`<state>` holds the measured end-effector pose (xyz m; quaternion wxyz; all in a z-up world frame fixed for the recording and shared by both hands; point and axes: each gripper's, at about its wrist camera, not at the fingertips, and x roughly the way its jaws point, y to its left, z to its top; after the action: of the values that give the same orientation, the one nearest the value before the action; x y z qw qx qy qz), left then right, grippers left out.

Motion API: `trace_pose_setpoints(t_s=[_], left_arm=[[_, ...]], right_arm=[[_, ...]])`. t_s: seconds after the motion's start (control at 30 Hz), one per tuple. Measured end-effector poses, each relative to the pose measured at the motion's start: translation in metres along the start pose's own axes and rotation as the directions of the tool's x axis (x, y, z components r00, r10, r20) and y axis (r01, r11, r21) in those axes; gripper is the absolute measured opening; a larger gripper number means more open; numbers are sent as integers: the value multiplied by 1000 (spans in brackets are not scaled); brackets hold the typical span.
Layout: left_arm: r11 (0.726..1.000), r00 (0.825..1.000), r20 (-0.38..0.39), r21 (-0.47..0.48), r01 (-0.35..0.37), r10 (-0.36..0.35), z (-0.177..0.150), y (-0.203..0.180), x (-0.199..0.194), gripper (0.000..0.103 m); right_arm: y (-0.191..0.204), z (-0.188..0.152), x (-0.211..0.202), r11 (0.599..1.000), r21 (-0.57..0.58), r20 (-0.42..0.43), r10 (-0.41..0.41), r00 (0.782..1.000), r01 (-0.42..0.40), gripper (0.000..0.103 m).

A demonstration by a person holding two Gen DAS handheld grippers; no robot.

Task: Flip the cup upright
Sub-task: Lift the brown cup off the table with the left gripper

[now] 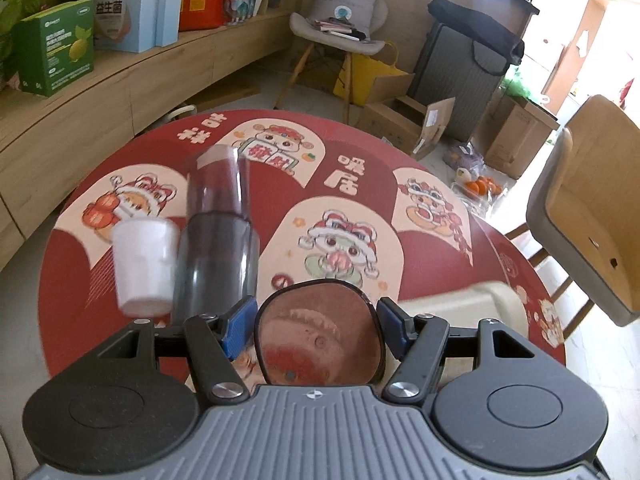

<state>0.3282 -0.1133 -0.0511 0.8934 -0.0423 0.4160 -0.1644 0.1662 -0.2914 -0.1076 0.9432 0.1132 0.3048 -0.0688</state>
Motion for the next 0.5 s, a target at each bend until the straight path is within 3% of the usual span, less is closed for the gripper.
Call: trace_pose_setpoints(t_s=[0.37,0.5], left_arm=[[1000,999,-41,-10,4,-5,-23,9,-10,68],[1000,1000,9,13,-20,19,-19,6,-9,68]], right_arm=[[17,-3,3,999,-44,-12,14,1000,-15,103],[18,-2,4,999,-43,-14,11,1000,-12,103]])
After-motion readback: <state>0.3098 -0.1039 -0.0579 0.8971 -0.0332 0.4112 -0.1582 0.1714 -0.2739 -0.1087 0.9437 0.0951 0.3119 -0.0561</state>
